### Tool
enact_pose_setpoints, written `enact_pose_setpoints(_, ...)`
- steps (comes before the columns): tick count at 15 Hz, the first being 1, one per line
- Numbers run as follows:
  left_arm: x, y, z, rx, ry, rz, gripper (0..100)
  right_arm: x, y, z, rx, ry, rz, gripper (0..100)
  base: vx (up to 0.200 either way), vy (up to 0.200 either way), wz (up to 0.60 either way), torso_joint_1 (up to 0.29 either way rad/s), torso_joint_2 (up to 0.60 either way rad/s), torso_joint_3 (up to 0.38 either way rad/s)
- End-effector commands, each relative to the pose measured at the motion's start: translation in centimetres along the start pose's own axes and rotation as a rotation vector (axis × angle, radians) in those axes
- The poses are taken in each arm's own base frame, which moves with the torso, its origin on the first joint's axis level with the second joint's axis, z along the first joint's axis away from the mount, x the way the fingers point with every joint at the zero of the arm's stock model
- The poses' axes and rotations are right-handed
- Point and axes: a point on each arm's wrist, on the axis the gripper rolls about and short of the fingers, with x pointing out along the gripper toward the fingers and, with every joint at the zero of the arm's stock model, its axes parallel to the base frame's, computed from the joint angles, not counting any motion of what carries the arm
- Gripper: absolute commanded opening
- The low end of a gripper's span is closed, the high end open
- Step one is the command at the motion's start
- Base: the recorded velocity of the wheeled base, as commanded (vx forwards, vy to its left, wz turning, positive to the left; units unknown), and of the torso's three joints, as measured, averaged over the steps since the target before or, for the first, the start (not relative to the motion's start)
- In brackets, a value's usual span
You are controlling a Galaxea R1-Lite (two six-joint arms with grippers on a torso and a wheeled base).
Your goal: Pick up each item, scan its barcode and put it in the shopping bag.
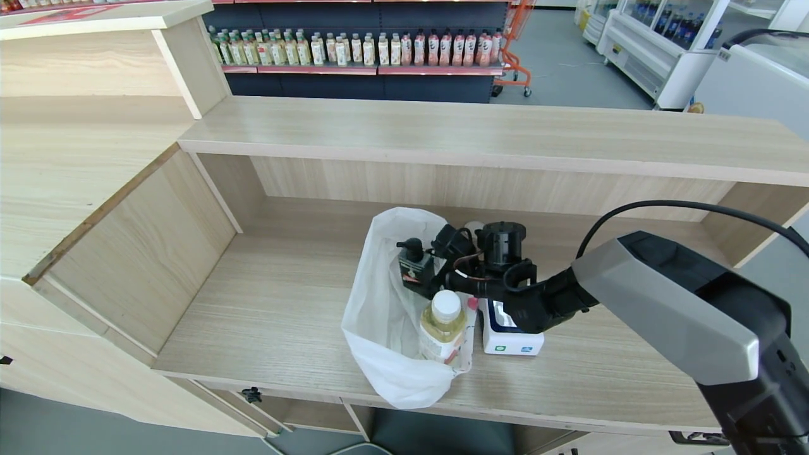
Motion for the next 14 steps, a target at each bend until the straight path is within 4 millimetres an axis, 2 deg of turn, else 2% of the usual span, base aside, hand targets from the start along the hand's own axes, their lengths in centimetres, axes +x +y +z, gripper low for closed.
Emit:
enact_pose_setpoints(1,0.0,0.0,0.0,0.000,0.000,0.000,100,0.0,-0.4,1.0,-0.015,-0.033,0.001,100,0.000,0.000,0.00,0.000,0.00,0.000)
enact_pose_setpoints(4,0.0,0.0,0.0,0.000,0.000,0.000,100,-0.5,-1.0,2.8,-0.030,-0.071,-0.005,100,0.000,0.000,0.00,0.000,0.00,0.000)
enact_pose_setpoints(5,0.0,0.0,0.0,0.000,0.000,0.000,100,-1.2,-1.8,3.6,-0.035,-0.092,-0.002,100,0.000,0.000,0.00,0.000,0.00,0.000)
enact_pose_setpoints(9,0.0,0.0,0.0,0.000,0.000,0.000,100,-4.0,-1.9,8.7,0.118,-0.134,0.012,100,0.000,0.000,0.00,0.000,0.00,0.000)
enact_pose_setpoints(11,0.0,0.0,0.0,-0.002,0.000,0.000,100,-6.2,-2.1,11.2,0.169,-0.136,0.010,100,0.000,0.000,0.00,0.000,0.00,0.000)
enact_pose_setpoints(13,0.0,0.0,0.0,-0.002,0.000,0.000,100,-7.5,-2.1,12.4,0.184,-0.142,0.004,100,0.000,0.000,0.00,0.000,0.00,0.000)
enact_pose_setpoints(14,0.0,0.0,0.0,-0.014,0.000,-0.001,100,-10.6,-2.2,14.6,0.221,-0.153,-0.015,100,0.000,0.000,0.00,0.000,0.00,0.000)
